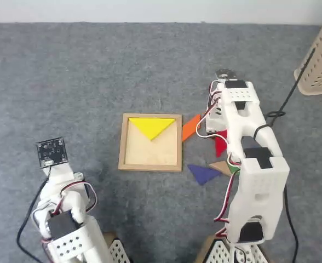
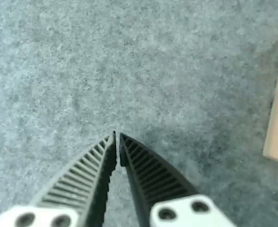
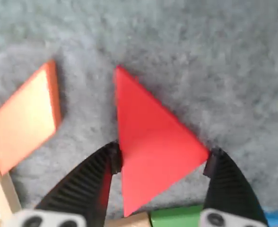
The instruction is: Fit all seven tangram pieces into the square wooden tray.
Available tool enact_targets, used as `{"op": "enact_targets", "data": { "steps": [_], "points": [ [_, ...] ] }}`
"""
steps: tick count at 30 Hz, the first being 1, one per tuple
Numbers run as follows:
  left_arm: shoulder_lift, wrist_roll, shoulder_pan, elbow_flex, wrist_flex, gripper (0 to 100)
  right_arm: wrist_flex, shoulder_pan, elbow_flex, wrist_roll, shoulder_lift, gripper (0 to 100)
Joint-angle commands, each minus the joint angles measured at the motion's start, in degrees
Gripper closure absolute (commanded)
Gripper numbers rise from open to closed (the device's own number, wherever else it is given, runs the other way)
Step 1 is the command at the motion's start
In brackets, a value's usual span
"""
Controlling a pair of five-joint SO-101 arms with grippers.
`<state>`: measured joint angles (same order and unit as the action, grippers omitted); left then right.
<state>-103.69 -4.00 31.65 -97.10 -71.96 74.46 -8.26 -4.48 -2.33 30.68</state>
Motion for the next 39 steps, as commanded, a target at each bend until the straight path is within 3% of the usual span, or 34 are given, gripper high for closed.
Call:
{"op": "enact_targets", "data": {
  "steps": [1,3,9,20,32,37,39],
  "points": [
    [-0.2,0.5,-0.1,0.5,-0.2,99,0.6,1.5,-2.5,3.9,-2.9,72.2],
    [-0.2,0.5,-0.1,0.5,-0.2,99,0.6,1.7,-2.5,4.5,-2.9,69.7],
    [-0.2,0.5,-0.1,0.5,-0.2,99,0.4,1.6,-2.5,4.5,-2.9,76.3],
    [-0.2,0.5,-0.1,0.5,-0.2,99,0.0,1.4,-2.7,7.4,-2.9,62.6],
    [-0.2,0.5,-0.1,0.5,-0.2,99,-4.0,0.7,-2.3,15.9,-0.7,61.8],
    [-0.2,0.5,-0.1,0.5,-0.2,99,-3.3,0.2,-3.3,15.1,3.2,61.9],
    [-0.2,0.5,-0.1,0.5,-0.2,99,-1.2,0.7,-4.8,10.5,3.2,61.9]
  ]
}}
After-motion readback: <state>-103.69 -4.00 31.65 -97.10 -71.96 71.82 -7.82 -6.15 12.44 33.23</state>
